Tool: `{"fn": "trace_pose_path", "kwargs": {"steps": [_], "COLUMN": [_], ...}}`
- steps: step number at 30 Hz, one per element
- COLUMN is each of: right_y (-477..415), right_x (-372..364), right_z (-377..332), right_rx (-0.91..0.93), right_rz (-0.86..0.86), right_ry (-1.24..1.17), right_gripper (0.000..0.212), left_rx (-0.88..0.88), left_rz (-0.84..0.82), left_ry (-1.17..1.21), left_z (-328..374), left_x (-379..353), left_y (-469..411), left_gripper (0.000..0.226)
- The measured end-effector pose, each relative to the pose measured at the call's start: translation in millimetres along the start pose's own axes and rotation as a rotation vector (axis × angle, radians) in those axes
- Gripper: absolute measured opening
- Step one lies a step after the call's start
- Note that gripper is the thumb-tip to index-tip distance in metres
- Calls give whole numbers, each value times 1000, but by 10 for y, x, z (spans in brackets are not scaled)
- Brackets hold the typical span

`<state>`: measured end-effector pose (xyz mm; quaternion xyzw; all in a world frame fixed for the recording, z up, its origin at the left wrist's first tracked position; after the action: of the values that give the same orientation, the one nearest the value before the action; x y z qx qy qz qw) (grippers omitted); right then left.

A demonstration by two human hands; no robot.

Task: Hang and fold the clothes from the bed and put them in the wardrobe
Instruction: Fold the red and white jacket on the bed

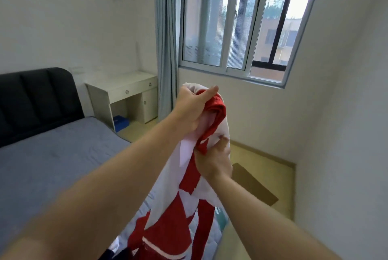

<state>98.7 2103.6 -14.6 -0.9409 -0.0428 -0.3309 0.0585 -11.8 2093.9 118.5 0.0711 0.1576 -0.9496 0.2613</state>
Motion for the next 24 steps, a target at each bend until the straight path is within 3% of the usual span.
{"fn": "trace_pose_path", "kwargs": {"steps": [3,5,9,12,13,15,19,22,24], "right_y": [-740,-1291,-2258,-2753,-2929,-3117,-3594,-3976,-4296], "right_x": [53,124,420,393,312,162,-219,-557,-699], "right_z": [-19,-9,-70,-87,-31,236,790,750,582], "right_rx": [25,35,148,384,397,230,-220,-467,-523], "right_rz": [-32,-21,109,89,67,20,-55,-67,-58], "right_ry": [-66,-34,27,469,628,751,328,-224,-453], "right_gripper": [33,19,35,50,49,45,15,17,20], "left_rx": [-52,-79,-2,141,150,176,221,335,454], "left_rz": [96,210,308,396,422,436,568,604,611], "left_ry": [-68,-242,-525,-458,-448,-405,-307,-398,-578], "left_z": [-65,-108,-239,-428,-484,-572,-803,-1003,-1105], "left_x": [83,239,532,615,591,553,671,871,978], "left_y": [-530,-996,-1857,-2320,-2487,-2600,-2829,-2889,-2862], "left_gripper": [32,27,11,19,22,21,20,36,34]}}
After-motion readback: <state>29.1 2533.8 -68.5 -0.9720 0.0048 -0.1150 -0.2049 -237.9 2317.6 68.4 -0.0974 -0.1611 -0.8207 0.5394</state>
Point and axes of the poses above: each hand's wrist, its own y-axis away from the middle knuckle, its own x-axis out of the back of the hand, z = x × y, the point moved 5 cm from there along -y, towards the middle knuckle, and after that the axes turned 2 degrees about z, right-handed, at the moved point
